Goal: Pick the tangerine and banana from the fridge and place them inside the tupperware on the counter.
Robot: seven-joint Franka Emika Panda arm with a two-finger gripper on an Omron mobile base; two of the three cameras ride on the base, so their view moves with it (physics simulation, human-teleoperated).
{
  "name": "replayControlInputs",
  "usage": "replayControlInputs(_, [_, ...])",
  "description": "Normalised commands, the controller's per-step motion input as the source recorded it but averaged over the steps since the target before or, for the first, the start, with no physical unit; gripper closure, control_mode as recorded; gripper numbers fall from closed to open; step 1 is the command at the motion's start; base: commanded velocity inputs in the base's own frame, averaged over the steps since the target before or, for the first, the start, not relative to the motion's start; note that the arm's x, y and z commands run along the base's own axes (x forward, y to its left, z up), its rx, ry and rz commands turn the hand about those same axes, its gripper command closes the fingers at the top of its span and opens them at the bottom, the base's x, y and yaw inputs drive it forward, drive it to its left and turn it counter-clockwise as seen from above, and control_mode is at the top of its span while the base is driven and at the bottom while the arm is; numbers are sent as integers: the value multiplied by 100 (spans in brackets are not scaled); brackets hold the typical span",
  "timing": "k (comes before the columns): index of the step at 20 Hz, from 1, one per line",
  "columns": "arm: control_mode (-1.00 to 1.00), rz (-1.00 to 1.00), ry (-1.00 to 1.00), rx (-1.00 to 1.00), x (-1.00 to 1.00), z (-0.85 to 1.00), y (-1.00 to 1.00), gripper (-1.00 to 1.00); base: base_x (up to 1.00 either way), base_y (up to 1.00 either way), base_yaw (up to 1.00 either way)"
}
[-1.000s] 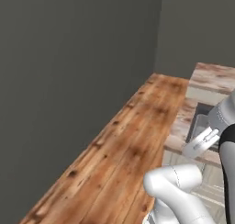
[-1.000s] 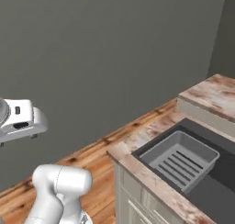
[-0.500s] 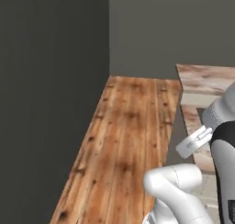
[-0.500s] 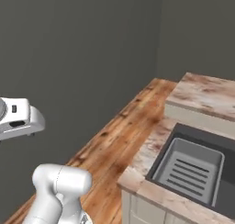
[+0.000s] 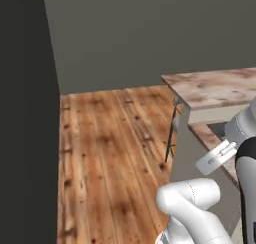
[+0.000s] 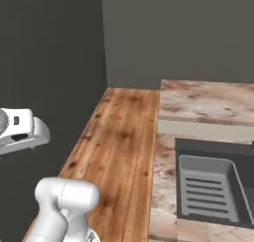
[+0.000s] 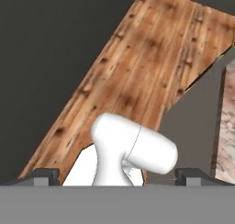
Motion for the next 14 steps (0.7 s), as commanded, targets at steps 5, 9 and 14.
replayControlInputs(5, [100,0,0,0,0,0,0,-100,100,77,-54])
replayControlInputs(9, [100,0,0,0,0,0,0,-100,100,79,-63])
replayControlInputs(14, [100,0,0,0,0,0,0,-100,100,81,-66])
